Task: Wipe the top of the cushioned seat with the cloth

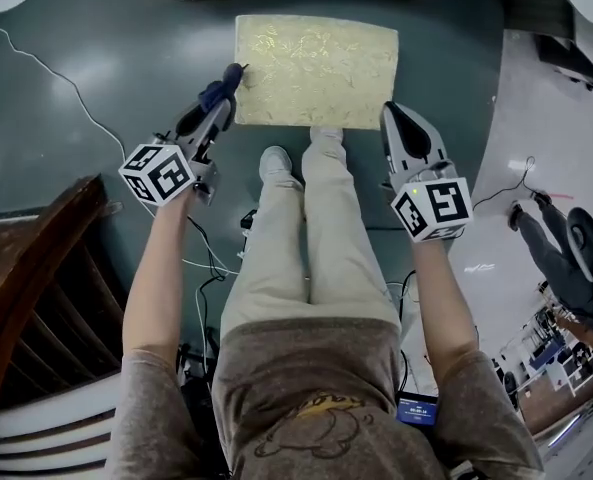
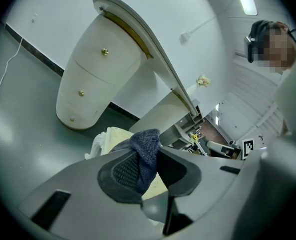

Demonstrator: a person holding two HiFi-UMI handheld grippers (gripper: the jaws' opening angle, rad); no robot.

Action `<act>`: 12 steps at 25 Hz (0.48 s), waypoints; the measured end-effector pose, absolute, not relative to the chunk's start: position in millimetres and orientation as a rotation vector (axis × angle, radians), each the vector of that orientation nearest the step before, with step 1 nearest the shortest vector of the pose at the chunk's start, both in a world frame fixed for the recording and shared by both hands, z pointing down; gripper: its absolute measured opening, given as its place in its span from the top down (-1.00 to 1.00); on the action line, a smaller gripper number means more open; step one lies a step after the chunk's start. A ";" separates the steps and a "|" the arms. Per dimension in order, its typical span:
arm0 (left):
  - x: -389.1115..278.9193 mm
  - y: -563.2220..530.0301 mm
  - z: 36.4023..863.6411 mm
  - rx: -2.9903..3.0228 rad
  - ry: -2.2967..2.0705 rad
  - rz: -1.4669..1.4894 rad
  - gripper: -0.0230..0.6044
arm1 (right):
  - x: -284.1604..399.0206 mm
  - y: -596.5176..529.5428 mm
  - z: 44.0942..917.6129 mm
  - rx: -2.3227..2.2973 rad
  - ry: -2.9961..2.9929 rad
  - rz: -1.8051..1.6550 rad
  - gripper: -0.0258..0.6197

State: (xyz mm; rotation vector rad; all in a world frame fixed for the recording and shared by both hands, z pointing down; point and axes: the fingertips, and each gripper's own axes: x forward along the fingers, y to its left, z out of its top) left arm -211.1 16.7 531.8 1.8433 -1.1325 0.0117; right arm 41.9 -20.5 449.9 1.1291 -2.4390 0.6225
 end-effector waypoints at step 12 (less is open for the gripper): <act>-206.7 43.2 592.4 1.805 -1.097 0.112 0.63 | 27.7 -6.3 454.4 1.137 -2.409 0.617 0.93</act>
